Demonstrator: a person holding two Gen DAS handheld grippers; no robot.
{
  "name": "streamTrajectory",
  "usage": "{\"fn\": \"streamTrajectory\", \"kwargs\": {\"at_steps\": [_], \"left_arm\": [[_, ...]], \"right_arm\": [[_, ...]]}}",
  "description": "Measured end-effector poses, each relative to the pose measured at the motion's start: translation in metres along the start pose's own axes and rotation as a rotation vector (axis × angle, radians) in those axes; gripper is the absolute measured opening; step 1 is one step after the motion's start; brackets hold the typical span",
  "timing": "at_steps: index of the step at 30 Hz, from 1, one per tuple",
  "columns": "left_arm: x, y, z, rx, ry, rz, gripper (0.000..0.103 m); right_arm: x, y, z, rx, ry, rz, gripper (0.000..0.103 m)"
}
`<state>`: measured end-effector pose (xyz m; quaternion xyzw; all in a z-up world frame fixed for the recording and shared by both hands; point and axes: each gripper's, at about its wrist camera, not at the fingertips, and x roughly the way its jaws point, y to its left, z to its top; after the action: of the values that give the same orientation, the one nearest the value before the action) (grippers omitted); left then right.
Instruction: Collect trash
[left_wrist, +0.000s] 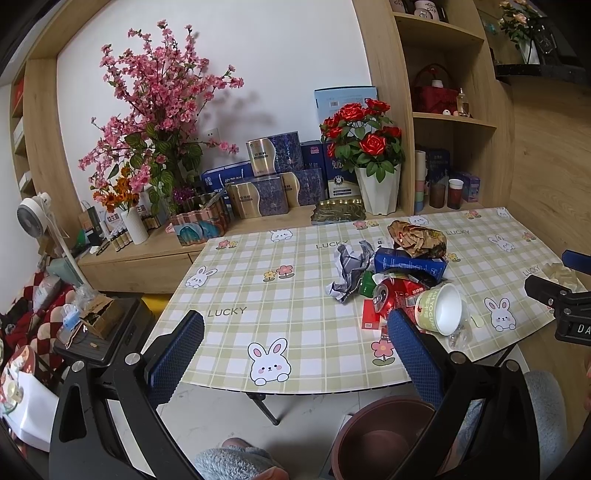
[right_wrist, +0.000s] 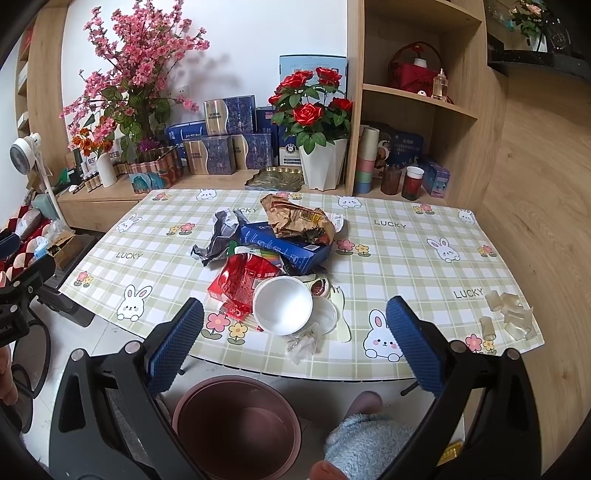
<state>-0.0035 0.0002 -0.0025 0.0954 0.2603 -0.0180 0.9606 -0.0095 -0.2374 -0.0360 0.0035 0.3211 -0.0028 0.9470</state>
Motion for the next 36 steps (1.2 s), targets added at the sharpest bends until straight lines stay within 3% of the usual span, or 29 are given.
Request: {"fn": "streamTrajectory", "kwargs": {"at_steps": [22,36], "left_arm": [[0.009,-0.003,-0.009,-0.009,0.03,-0.015,0.097],[0.039,-0.008,-0.021,0.026,0.045,-0.034,0.097]], "right_arm": [[0.007,-0.002,-0.003,0.011,0.017,0.008,0.097],[0.059,-0.013,-0.024,0.08,0.105,0.14,0.097]]}}
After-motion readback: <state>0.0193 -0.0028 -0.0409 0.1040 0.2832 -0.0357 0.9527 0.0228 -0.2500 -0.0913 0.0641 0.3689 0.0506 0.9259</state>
